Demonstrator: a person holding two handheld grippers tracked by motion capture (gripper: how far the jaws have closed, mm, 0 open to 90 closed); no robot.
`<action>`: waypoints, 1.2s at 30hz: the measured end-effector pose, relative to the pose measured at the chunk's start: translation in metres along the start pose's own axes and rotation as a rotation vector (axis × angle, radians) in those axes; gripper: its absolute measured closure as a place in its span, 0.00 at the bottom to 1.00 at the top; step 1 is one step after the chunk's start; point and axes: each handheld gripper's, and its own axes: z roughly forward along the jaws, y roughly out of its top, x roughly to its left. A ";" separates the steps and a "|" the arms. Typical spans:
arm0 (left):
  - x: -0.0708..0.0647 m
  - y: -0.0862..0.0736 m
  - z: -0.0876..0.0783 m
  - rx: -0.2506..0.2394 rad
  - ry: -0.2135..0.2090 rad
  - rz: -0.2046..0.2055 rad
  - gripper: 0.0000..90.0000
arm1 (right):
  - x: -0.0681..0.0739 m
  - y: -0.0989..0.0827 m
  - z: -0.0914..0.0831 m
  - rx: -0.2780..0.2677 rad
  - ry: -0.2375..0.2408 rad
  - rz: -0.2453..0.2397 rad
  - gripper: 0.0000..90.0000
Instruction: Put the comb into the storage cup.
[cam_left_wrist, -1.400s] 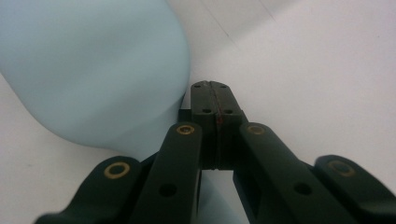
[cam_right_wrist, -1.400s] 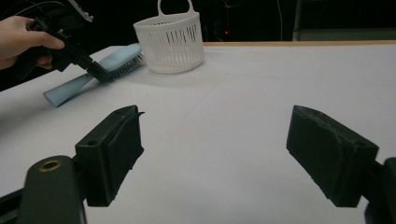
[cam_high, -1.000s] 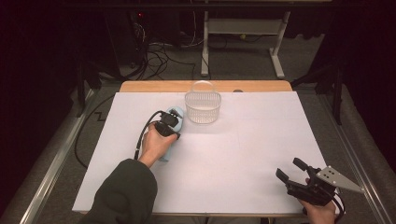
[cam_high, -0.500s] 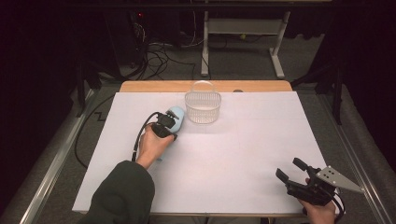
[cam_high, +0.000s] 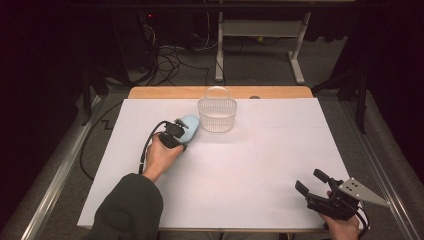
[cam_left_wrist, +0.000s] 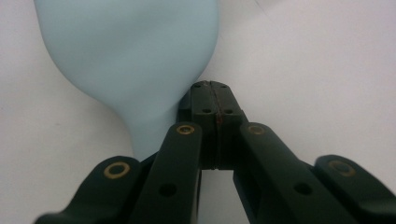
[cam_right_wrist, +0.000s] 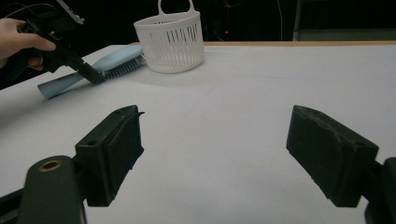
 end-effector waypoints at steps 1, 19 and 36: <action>0.000 0.000 0.000 0.002 0.000 0.000 1.00 | 0.000 0.000 0.000 0.000 0.000 0.000 0.21; 0.006 -0.007 -0.005 -0.001 0.005 -0.013 1.00 | 0.000 0.000 0.000 0.000 -0.001 0.000 0.21; 0.006 -0.015 -0.015 -0.026 -0.002 0.009 0.90 | 0.001 0.000 0.000 0.003 0.003 -0.003 0.21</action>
